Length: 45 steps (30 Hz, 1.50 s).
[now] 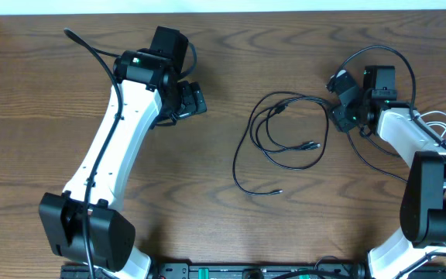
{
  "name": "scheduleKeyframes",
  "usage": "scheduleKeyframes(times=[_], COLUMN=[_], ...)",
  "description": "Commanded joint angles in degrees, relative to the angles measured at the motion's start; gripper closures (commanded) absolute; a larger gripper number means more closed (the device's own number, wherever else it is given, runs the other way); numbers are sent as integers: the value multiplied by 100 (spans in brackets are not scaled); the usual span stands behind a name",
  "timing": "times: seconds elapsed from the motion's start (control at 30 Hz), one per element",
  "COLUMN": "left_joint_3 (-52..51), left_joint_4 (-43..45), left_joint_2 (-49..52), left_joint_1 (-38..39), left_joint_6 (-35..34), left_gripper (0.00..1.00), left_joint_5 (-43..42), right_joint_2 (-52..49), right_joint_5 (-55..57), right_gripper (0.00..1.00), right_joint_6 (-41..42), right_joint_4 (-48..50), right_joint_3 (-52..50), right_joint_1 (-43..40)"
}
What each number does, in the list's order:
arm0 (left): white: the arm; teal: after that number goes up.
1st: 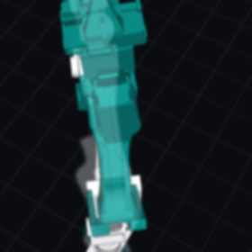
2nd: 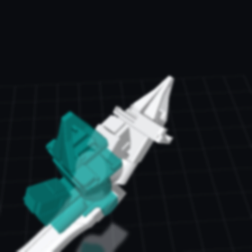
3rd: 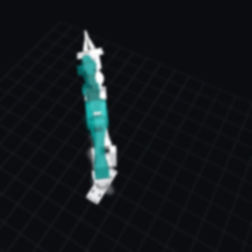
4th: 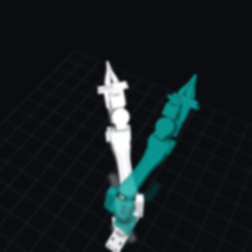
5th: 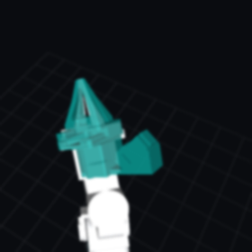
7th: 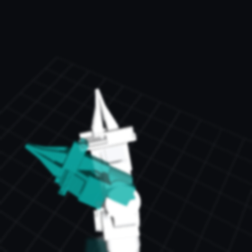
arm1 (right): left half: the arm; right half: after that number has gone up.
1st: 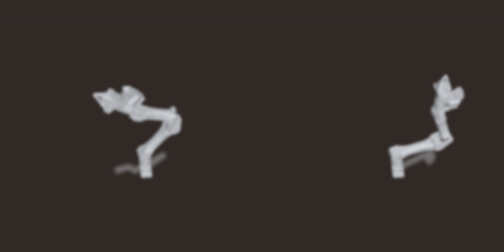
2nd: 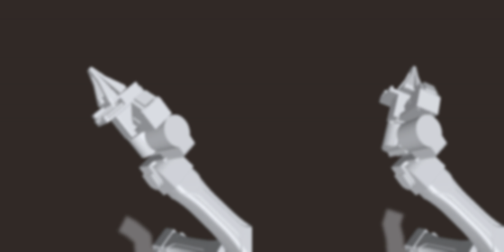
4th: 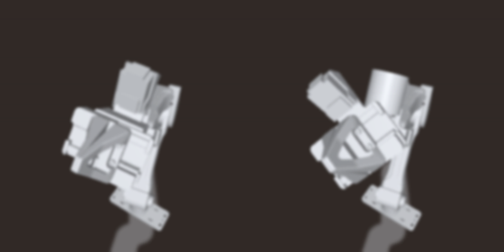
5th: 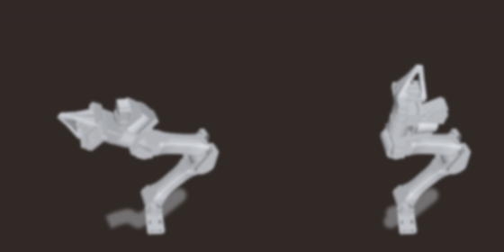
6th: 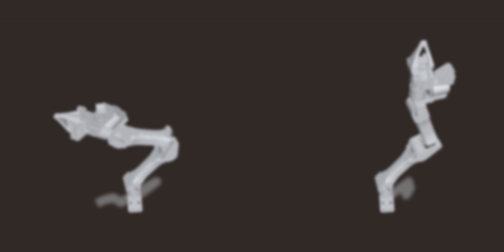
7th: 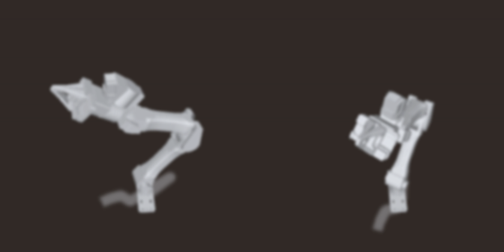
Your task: Untangle cables
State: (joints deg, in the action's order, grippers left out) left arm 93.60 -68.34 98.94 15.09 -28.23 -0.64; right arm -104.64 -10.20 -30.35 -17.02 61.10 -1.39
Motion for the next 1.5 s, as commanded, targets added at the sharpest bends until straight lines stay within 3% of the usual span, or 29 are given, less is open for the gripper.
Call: scheduleKeyframes(times=[0.0,0.13,0.57,0.6,0.7,0.73,0.9,1.47], left_joint_3=[37,37,37,37,37,37,37,37], left_joint_4=[-17,-17,-17,-17,-17,-17,-17,-17], left_joint_2=[-46,-46,-46,-46,-46,-46,-46,-46], left_joint_1=[-28,-31,-28,-28,-28,-28,-31,-28], left_joint_6=[55,55,55,55,55,55,55,55], left_gripper=[2,2,2,2,2,2,2,2], left_joint_5=[116,116,116,116,116,116,116,116], right_joint_2=[-50,-52,-901,-988,-1082,-1060,-420,3432], right_joint_5=[188,238,-319,-385,-389,-391,-391,-1237], right_gripper=[36,29,34,37,93,99,99,99], right_joint_6=[-22,-68,-59,-59,-57,-55,13,507], right_joint_4=[11,31,35,33,28,28,-9,-498], right_joint_3=[-15,-15,-15,-15,-15,-13,-11,-11], right_joint_1=[-52,-101,-396,-389,-387,-389,-389,-400])
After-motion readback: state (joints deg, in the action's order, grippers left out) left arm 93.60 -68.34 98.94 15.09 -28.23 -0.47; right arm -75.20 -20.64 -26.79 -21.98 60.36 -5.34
